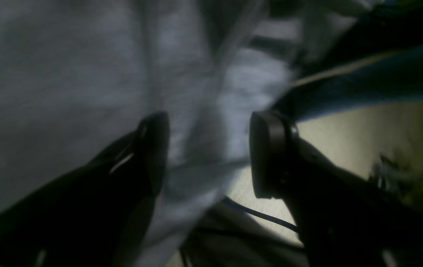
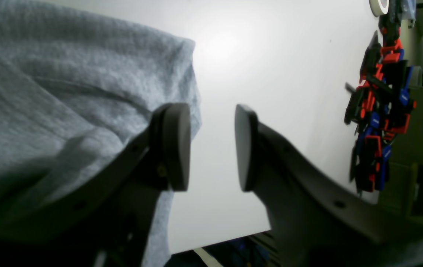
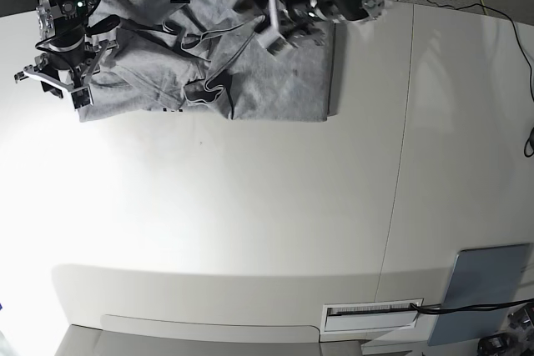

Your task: Fold the T-shirt properly

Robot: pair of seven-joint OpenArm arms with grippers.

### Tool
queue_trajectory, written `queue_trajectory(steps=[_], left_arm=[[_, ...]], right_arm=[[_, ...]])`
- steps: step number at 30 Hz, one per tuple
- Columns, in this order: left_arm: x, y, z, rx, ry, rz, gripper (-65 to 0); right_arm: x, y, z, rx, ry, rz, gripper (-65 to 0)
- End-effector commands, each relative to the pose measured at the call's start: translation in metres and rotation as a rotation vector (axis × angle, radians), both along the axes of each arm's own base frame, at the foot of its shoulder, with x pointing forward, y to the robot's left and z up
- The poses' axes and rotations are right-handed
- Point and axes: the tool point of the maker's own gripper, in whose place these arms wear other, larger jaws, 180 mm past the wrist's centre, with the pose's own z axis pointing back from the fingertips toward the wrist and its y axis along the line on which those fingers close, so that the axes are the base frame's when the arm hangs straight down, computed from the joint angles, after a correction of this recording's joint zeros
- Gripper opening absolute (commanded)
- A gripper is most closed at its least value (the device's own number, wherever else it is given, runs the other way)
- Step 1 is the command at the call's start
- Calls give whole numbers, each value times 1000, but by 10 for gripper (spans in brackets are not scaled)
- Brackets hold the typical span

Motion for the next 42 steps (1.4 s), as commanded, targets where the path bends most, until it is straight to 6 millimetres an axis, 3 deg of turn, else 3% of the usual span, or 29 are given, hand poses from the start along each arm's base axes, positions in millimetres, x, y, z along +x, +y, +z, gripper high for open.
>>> queue_trajectory(steps=[1, 6, 10, 14, 20, 24, 26, 31, 34, 39, 42], left_arm=[[-2, -16, 16, -72, -22, -15, -320], [-13, -54, 40, -167, -82, -131, -320], [0, -69, 60, -225, -114, -153, -320], [31, -63, 63, -192, -175, -106, -320], [94, -19, 62, -125, -262, 98, -320], [135, 34, 60, -69, -297, 267, -363], [146, 63, 57, -39, -303, 328, -382], [148, 116, 56, -46, -313, 411, -382], [148, 138, 55, -55, -297, 481, -382], [147, 147, 56, -54, -302, 495, -382], [147, 145, 57, -69, -293, 492, -382]], right_arm=[[6, -3, 12, -26, -37, 9, -444], [5, -3, 12, -26, -35, 7, -444], [5, -3, 12, -26, -35, 7, -444], [5, -4, 12, -27, -34, 7, -444], [6, -11, 18, -61, -67, -27, -444], [2, -20, 21, -62, -82, -79, -444], [-6, -25, 17, -11, -70, -106, -444], [-19, -55, 15, 121, -69, -165, -444], [-25, -63, -2, 332, -24, -194, -444], [-30, -38, -24, 686, 53, -163, -444], [-36, -40, -30, 656, 92, -143, -444]])
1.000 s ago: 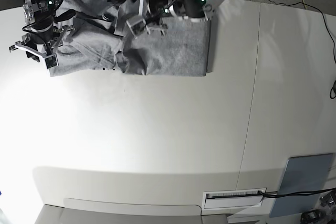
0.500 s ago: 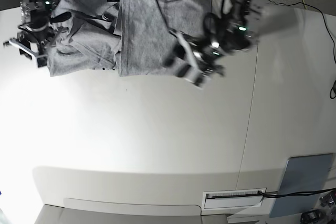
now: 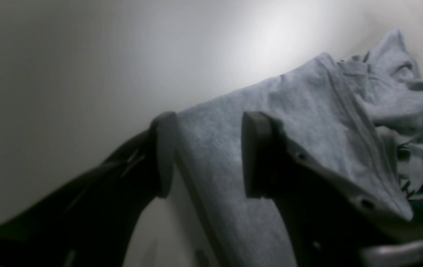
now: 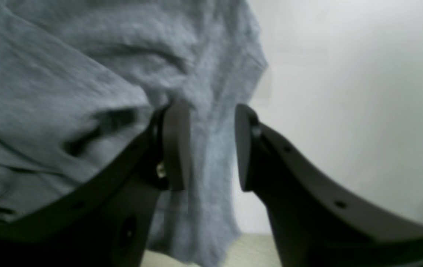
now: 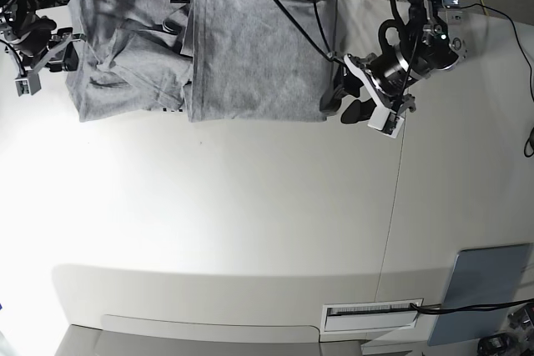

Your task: Fold the T-shirt properly

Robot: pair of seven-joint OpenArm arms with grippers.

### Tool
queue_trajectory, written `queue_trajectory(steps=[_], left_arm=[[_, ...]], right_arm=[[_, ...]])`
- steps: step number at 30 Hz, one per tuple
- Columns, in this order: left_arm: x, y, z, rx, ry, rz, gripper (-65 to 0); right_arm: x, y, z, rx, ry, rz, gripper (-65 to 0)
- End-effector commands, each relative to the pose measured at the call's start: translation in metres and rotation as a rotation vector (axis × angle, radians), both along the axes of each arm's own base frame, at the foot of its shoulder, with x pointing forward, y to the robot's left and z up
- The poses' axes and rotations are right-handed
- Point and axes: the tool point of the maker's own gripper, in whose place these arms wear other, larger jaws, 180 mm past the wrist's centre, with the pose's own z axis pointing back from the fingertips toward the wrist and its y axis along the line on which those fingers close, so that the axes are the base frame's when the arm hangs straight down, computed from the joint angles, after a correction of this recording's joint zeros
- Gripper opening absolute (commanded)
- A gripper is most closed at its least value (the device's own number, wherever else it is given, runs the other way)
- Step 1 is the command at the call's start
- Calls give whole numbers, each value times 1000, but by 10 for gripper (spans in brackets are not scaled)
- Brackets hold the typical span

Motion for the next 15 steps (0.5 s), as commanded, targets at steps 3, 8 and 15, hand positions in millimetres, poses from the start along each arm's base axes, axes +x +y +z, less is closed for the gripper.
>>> queue_trajectory(steps=[3, 8, 15], left_arm=[[3, -5, 14, -51, -33, -8, -382], [2, -8, 17, -82, -31, -13, -382], [-4, -20, 27, -151, -39, -78, -382]], right_arm=[[-6, -5, 3, -25, 29, 16, -444], [-10, -5, 0, -26, 43, 15, -334], [-14, -22, -2, -70, 67, -86, -245]])
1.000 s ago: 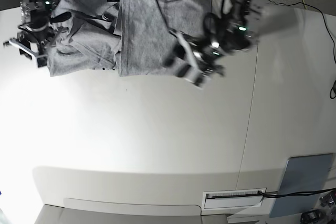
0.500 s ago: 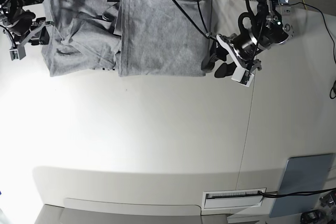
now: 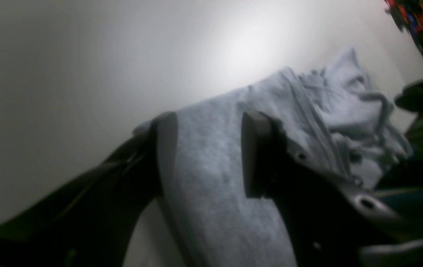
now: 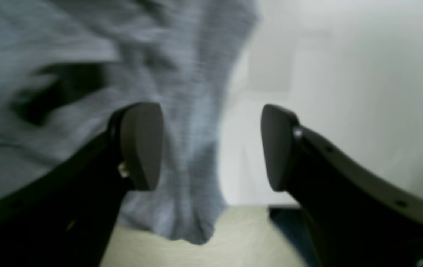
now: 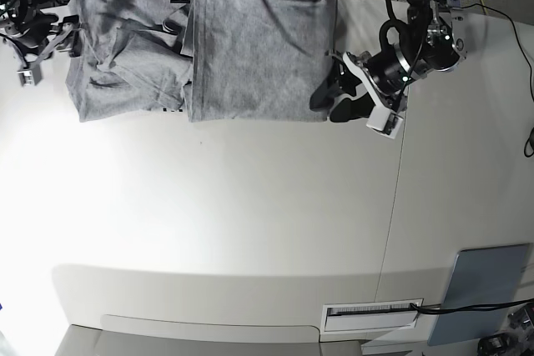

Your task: Fold the T-shirt properly

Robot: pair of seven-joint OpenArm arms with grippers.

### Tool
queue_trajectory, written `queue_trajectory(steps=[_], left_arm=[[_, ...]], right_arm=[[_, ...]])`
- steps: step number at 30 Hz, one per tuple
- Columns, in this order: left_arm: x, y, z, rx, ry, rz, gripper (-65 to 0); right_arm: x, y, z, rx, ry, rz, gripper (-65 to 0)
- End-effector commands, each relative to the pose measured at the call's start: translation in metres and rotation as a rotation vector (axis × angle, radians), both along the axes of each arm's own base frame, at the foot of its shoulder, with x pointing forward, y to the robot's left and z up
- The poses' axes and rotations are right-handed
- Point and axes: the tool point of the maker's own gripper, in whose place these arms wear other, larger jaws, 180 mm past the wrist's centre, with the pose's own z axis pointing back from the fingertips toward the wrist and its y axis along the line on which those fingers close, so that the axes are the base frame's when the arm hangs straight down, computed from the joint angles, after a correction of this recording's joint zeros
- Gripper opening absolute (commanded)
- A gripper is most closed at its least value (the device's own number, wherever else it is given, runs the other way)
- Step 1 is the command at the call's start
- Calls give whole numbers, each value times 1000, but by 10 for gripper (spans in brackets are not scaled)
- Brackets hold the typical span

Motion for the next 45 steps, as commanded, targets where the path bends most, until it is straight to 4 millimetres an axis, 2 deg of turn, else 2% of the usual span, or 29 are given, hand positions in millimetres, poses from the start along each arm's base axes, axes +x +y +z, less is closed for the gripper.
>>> queue_trajectory(steps=[1, 7, 11, 14, 20, 24, 28, 30, 31, 35, 37, 41, 45], left_arm=[[4, -2, 13, -25, -43, -2, -382], [4, -4, 17, -59, -47, -4, -382], [5, -4, 18, -62, -50, -5, -382], [5, -4, 19, -62, -50, -4, -382], [5, -4, 18, -61, -49, -4, -382], [5, -4, 18, -61, -49, -4, -382], [5, -4, 18, -57, -49, -4, -382], [5, -3, 16, -42, -48, -2, -382], [5, -2, 14, -31, -48, -1, -382], [5, 0, 11, -7, -45, 0, -382], [5, 0, 11, -7, -45, 1, -382], [5, 1, 9, 8, -43, 2, -382], [6, 4, 4, 45, -41, 5, -382]], right_arm=[[4, -7, 7, -15, -20, -4, -245], [-4, 0, -14, 145, 13, -58, -245], [-3, 11, -19, 240, 15, -47, -245], [-4, 24, -24, 272, 33, 0, -245], [-10, 64, -49, 309, 108, 100, -245], [-11, 84, -60, 341, 120, 102, -245], [-8, 93, -62, 367, 101, 92, -246], [-7, 93, -62, 366, 96, 92, -262], [-6, 93, -61, 366, 91, 91, -298], [-1, 91, -60, 359, 62, 89, -538], [1, 84, -61, 312, 52, 92, -648], [10, 54, -50, 218, -20, 52, -650], [19, 21, -23, 151, -98, -14, -650]])
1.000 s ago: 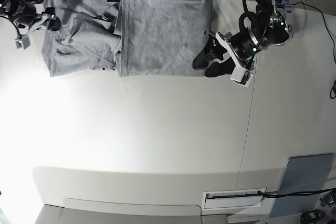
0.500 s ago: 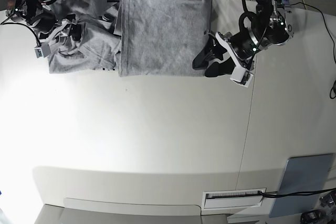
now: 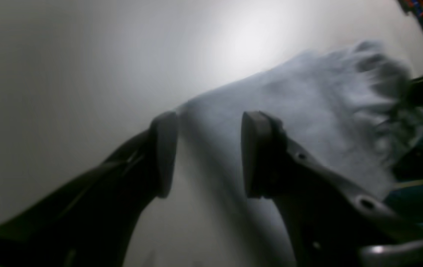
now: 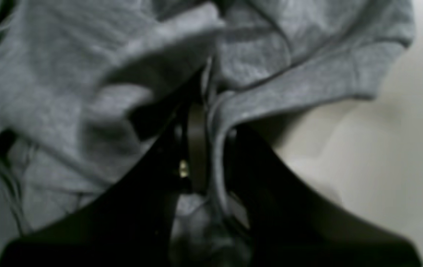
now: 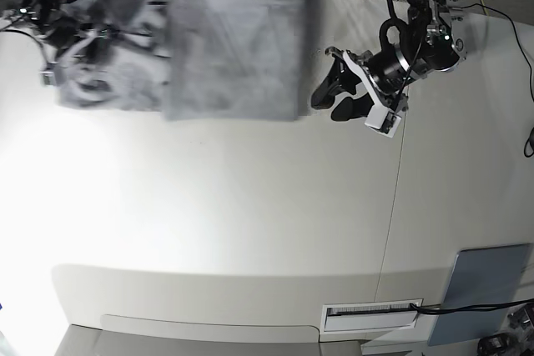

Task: Fold the T-shirt properly
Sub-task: 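Lift the strip's other end with the right gripper and fold it over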

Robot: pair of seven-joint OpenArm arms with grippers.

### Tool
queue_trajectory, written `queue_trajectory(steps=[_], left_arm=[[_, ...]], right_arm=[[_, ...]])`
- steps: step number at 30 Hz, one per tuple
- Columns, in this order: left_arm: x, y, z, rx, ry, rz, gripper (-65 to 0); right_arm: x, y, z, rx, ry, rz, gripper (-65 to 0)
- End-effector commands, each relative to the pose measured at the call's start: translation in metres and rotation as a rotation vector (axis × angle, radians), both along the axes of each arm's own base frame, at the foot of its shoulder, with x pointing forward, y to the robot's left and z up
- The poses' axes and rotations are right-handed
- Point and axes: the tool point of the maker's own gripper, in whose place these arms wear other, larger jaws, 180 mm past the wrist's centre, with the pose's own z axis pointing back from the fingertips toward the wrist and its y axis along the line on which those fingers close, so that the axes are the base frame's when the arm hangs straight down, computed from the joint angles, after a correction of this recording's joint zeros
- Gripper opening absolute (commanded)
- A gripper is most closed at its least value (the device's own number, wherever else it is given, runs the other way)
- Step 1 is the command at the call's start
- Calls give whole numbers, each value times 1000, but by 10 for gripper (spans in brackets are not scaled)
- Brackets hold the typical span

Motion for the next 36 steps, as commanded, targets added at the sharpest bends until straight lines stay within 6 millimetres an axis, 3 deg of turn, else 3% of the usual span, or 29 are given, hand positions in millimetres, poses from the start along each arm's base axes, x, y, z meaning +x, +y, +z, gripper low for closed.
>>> queue_trajectory(steps=[1, 4, 7, 12, 17, 21, 27, 36], left_arm=[[5, -2, 12, -23, -46, -1, -382], [5, -2, 12, -22, -45, -1, -382], [4, -2, 12, -22, -42, -1, -382], [4, 1, 7, 11, -38, 2, -382], [3, 3, 4, 29, -35, 4, -382], [1, 9, -5, 77, -13, 20, -382], [-20, 11, -22, 107, 38, 6, -382], [-45, 16, -41, 148, 111, 2, -382]], right_arm=[[10, -9, 19, -29, -55, 4, -650], [15, -13, 38, -70, -79, 17, -650], [24, 4, 56, -83, -101, 81, -650], [43, 58, 93, -45, -202, 197, -650], [50, 133, 110, -12, -287, 322, -650], [50, 181, 107, 37, -307, 365, -650], [49, 239, 95, 77, -317, 423, -650], [50, 299, 90, 59, -367, 488, -650]])
